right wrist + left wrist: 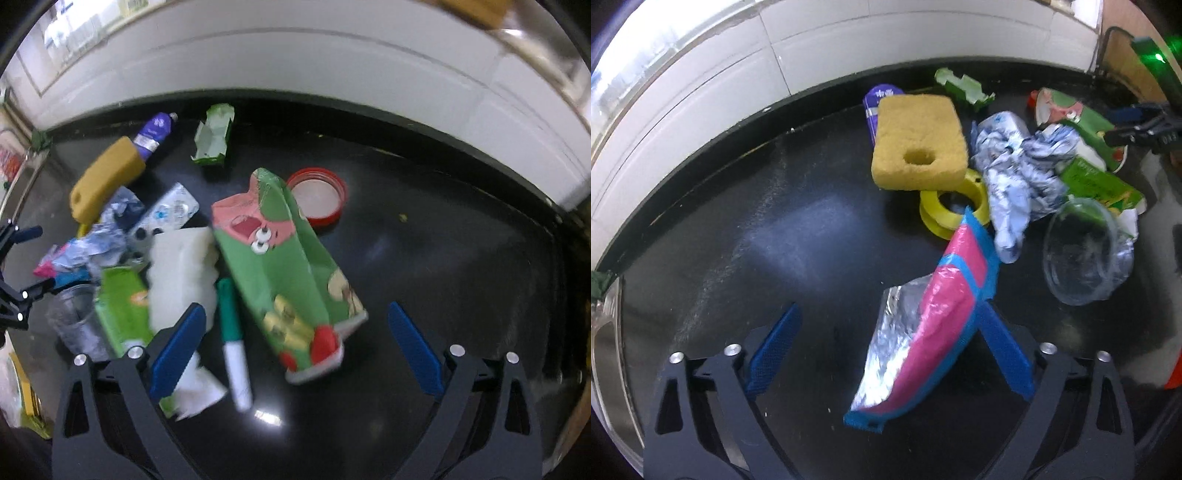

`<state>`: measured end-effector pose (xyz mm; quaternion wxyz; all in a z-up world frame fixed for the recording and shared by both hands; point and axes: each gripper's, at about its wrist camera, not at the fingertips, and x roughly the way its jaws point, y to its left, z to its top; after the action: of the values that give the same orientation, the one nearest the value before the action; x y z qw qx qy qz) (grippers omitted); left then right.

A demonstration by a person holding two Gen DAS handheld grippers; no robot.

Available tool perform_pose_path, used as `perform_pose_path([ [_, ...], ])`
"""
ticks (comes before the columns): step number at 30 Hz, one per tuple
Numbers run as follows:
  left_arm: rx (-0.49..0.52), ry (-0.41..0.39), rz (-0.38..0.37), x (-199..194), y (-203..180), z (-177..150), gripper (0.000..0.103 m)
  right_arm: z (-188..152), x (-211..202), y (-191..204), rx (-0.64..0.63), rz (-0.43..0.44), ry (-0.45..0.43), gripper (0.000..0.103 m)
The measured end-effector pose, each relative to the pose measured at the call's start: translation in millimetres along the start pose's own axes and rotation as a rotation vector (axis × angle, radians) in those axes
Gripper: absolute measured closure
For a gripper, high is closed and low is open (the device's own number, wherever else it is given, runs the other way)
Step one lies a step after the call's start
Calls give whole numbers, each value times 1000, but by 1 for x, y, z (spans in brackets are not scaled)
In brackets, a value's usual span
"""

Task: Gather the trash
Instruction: 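Grasp the pink-blue wrapper with left tool while right tool grasps the green cartoon cup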

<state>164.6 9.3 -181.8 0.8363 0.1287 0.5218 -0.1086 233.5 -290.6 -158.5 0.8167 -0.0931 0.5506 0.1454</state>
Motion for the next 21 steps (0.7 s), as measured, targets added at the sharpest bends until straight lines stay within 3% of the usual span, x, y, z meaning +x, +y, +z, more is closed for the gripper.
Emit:
perform_pose_path([
  [3, 12, 27, -33, 13, -3, -2, 27, 7, 18, 0, -53, 29, 32, 21],
  [5, -2, 22, -68, 16, -3, -3, 38, 9, 26, 3, -90, 23, 52, 38],
  [7, -9, 20, -77, 14, -4, 1, 69, 8, 23, 5, -121, 7, 38, 44],
  [9, -18, 23, -64, 11, -3, 2, 82, 7, 13, 6, -120, 16, 17, 56],
  [10, -41, 18, -74, 6, -2, 2, 91, 7, 9, 6, -105, 25, 21, 57],
  [13, -83, -6, -90, -11, 1, 1, 98, 2, -10, 5, -74, 21, 2, 59],
  [21, -131, -51, -88, -69, 1, -21, 99, -30, -76, 25, 38, -16, -89, 59],
])
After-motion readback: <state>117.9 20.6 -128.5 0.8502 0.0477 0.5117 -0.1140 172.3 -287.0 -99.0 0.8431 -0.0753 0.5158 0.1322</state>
